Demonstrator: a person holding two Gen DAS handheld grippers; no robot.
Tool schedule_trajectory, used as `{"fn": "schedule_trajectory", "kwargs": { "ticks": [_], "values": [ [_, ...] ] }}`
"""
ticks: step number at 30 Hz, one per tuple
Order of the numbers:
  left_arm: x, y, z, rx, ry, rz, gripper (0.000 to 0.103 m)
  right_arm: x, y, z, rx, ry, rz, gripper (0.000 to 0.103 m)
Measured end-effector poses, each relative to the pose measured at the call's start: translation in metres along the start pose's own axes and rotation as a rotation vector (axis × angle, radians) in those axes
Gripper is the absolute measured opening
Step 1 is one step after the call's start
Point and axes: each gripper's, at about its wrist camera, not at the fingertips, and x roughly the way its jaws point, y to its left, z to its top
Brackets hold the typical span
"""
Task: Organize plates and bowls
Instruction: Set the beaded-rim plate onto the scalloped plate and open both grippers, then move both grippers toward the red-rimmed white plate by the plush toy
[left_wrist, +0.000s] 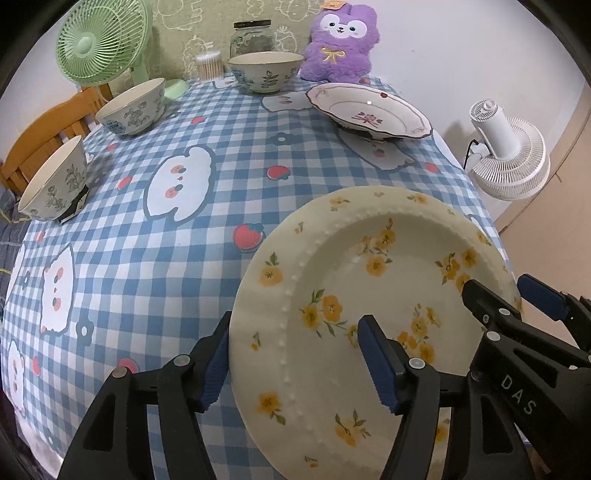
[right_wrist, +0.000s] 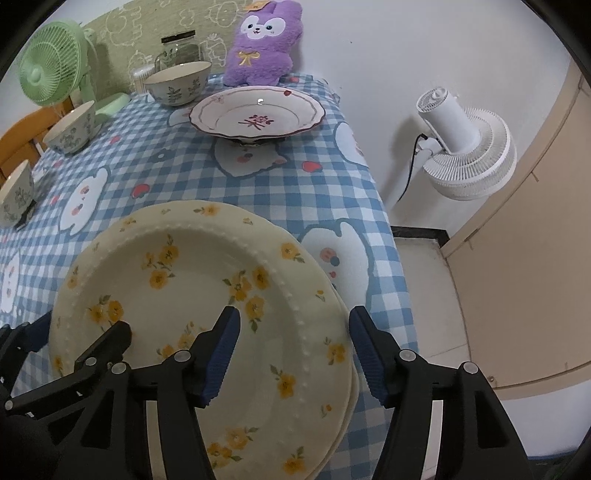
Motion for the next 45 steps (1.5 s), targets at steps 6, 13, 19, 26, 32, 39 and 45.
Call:
{"fn": "schedule_trajectory", "kwargs": {
  "ticks": [6, 13, 19, 26, 32, 39, 45],
  "values": [
    [-0.001, -0.009, -0.009, 0.015, 0.007, 0.018, 0.074, 0.008, -0.017, -0.011, 0.068, 0.062, 0.038, 0.067],
    [-0.002, -0.013, -0.013, 0.008, 0.003, 0.042, 0.075, 0.005, -0.021, -0.015, 0.066, 0.054, 0.042, 0.067],
    [-0.002, -0.011, -0.011, -0.011, 0.017, 0.028, 0.076, 0.002, -0.027, -0.016, 0.097, 0.068, 0.084, 0.067],
    [-0.021, -0.010, -0.002, -0.026, -0.009, 0.030, 0.077, -0.021, -0.029, 0.002, 0.086, 0.018, 0.109, 0.067],
    [-0.047, -0.012, 0.013, -0.009, -0.054, 0.006, 0.077, -0.048, -0.028, 0.020, 0.086, -0.020, 0.127, 0.067],
    [-0.074, -0.008, 0.029, 0.019, -0.085, -0.032, 0.078, -0.078, -0.016, 0.034, 0.099, -0.056, 0.141, 0.068],
    [-0.101, -0.002, 0.041, 0.050, -0.125, -0.057, 0.078, -0.106, -0.005, 0.044, 0.114, -0.092, 0.141, 0.070]
  ]
}}
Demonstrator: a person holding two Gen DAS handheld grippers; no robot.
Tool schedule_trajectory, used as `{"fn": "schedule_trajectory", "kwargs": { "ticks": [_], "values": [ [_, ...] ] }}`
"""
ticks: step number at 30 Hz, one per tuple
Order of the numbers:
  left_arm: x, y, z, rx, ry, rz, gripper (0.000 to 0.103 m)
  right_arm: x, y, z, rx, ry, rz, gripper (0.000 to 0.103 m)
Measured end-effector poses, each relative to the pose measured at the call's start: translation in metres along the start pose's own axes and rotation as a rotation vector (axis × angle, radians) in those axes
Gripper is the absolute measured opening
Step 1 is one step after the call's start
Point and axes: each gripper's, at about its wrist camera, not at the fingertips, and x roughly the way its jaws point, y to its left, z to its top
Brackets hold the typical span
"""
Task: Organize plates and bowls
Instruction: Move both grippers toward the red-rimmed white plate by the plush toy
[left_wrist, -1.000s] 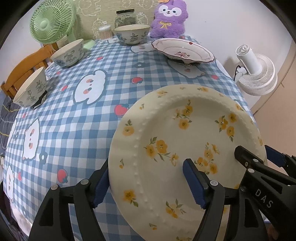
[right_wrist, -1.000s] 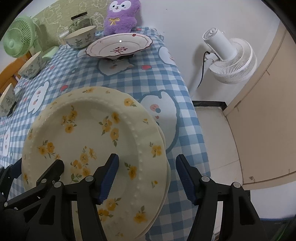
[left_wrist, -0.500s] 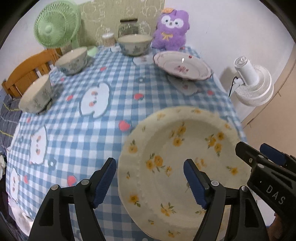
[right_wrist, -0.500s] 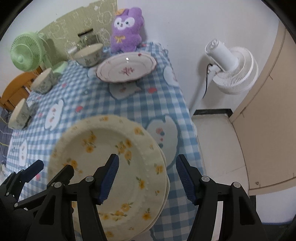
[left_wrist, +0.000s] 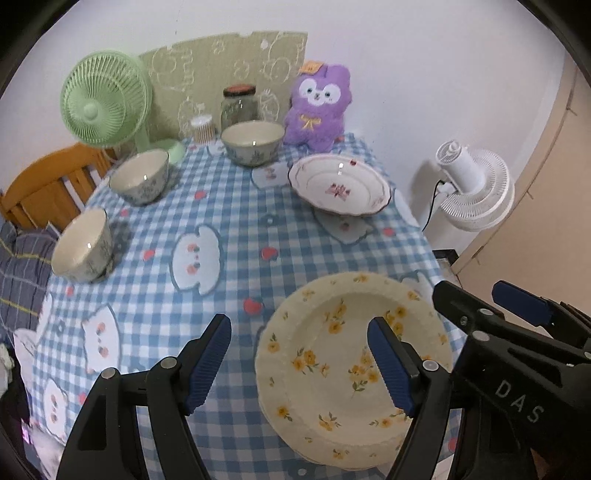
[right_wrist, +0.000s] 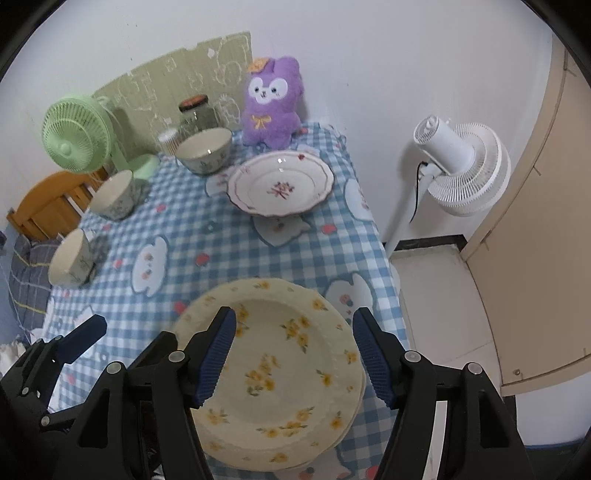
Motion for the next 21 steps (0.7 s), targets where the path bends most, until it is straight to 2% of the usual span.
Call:
{"fn": "schedule_trajectory", "kwargs": {
  "ticks": [8, 12, 21],
  "values": [
    [-0.034, 0.010, 0.021, 0.027, -0.060, -0.036, 0.078, -0.038, 0.015, 0.014, 0.028, -0.082, -0.039, 0.074],
    [-0.046, 0.013, 0.027, 0.048, -0.086, -0.058, 0.084, -0.057, 0.024, 0.019, 0.024, -0.132, -0.057, 0.081],
    [-0.065, 0.020, 0.045, 0.062, -0.134, -0.093, 0.094, -0.080, 0.038, 0.036, 0.033, -0.192, -0.074, 0.086]
  ]
}}
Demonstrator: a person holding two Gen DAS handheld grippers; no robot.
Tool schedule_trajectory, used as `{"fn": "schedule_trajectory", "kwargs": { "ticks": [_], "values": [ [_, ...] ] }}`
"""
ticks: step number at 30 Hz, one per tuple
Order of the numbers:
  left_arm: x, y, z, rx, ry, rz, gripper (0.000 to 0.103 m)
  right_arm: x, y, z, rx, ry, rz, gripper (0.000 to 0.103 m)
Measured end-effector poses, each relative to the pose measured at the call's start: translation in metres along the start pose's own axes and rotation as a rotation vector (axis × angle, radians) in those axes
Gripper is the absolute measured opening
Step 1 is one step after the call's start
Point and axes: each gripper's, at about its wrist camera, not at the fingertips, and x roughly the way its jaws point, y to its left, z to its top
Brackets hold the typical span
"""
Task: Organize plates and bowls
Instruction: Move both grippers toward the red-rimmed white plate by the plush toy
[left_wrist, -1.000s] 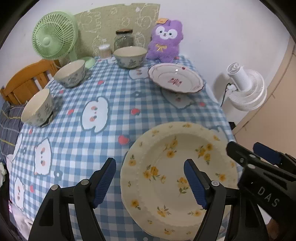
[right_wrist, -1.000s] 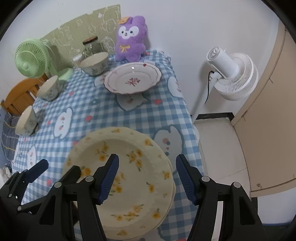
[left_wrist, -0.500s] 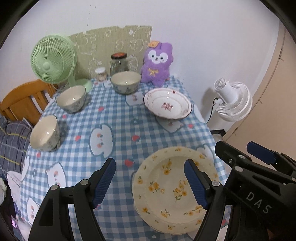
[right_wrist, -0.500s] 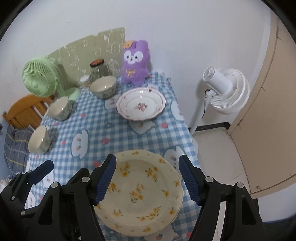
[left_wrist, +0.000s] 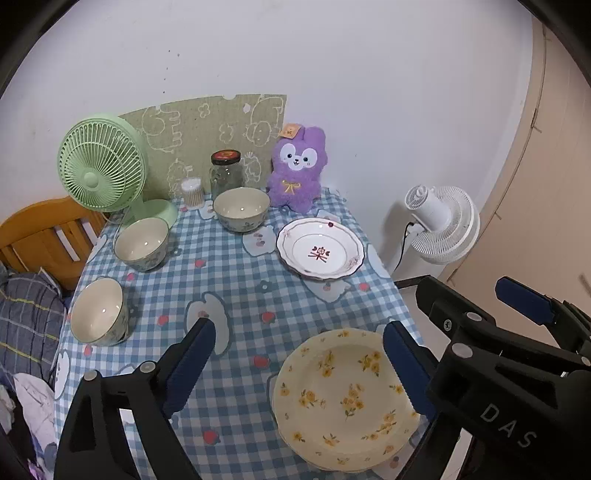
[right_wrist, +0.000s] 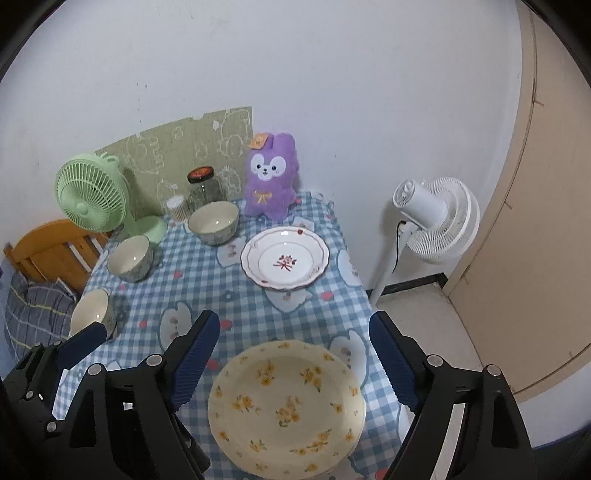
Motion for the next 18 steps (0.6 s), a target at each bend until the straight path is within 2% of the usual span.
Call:
{"fn": "schedule_trajectory", "kwargs": {
  "ticks": [8, 12, 18],
  "values": [
    [0.005, 0.001, 0.015, -0.021, -0.011, 0.010, 0.095, 0.010, 0.001, 0.021, -0.036, -0.004, 0.042, 0.089],
    [0.011, -0.005, 0.026, -0.030, -0.029, 0.055, 0.096, 0.021, -0.004, 0.033, -0.045, -0.014, 0.075, 0.090],
    [0.023, -0.013, 0.041, -0.060, -0.044, 0.081, 0.100, 0.037, -0.013, 0.051, -0.077, -0.027, 0.110, 0.095]
  ]
}}
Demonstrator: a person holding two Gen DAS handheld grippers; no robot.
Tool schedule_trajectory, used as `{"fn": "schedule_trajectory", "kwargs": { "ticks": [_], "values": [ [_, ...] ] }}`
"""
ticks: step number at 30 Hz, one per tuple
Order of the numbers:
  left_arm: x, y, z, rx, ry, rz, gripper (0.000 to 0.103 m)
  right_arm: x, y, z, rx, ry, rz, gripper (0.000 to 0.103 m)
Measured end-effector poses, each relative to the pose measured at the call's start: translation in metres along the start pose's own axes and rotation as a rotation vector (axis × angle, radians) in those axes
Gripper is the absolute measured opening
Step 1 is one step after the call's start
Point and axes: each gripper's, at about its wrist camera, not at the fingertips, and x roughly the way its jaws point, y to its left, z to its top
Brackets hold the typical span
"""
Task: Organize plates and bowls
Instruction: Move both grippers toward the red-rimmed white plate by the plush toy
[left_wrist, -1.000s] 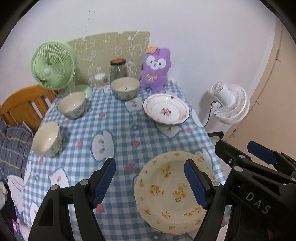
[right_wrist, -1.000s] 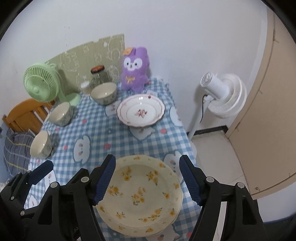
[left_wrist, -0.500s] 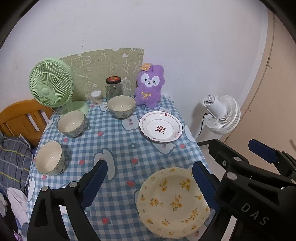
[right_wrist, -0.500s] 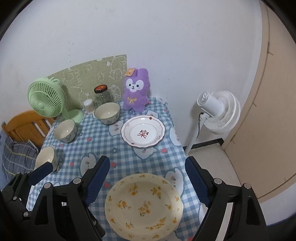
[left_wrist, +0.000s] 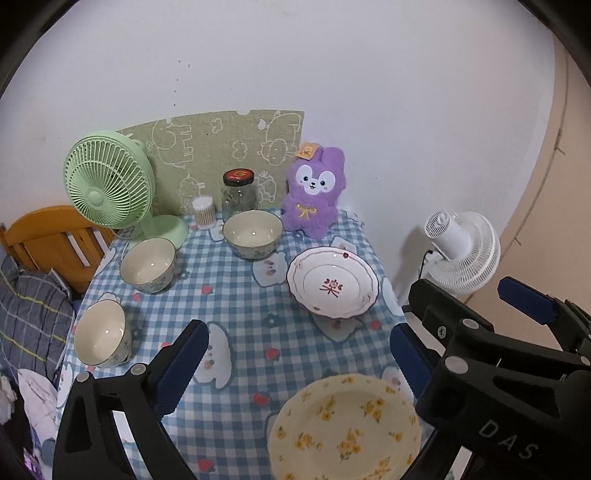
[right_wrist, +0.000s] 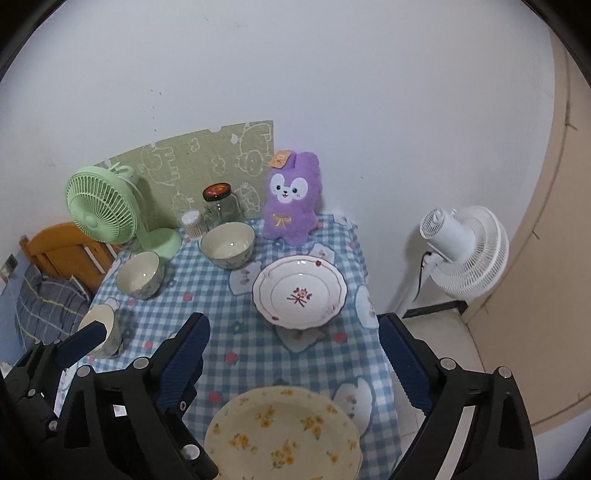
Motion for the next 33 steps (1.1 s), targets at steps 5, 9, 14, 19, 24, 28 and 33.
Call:
{"fn": "schedule_trajectory", "kwargs": {
  "ticks": [5, 9, 14, 19, 24, 28, 33],
  "values": [
    [0.016, -0.011, 0.010, -0.013, -0.003, 0.023, 0.100, 0.016, -0.012, 0.015, -0.028, 0.012, 0.020, 0.095],
    [0.032, -0.018, 0.019, -0.025, 0.008, 0.029, 0.100, 0.030, -0.023, 0.024, -0.032, 0.019, 0.040, 0.095],
    [0.049, -0.028, 0.030, -0.025, -0.005, 0.049, 0.100, 0.049, -0.035, 0.037, -0.047, 0.014, 0.060, 0.095],
    [0.072, -0.030, 0.041, -0.049, 0.007, 0.058, 0.099, 0.073, -0.043, 0.049, -0.054, 0.021, 0.075, 0.095],
    [0.097, -0.032, 0.048, -0.056, 0.008, 0.088, 0.099, 0.100, -0.053, 0.056, -0.051, 0.024, 0.081, 0.094],
    [0.124, -0.032, 0.052, -0.068, 0.034, 0.091, 0.098, 0.125, -0.059, 0.058, -0.042, 0.036, 0.081, 0.094],
    [0.158, -0.029, 0.052, -0.105, 0.056, 0.097, 0.098, 0.159, -0.067, 0.059, -0.038, 0.049, 0.073, 0.092]
  ]
}}
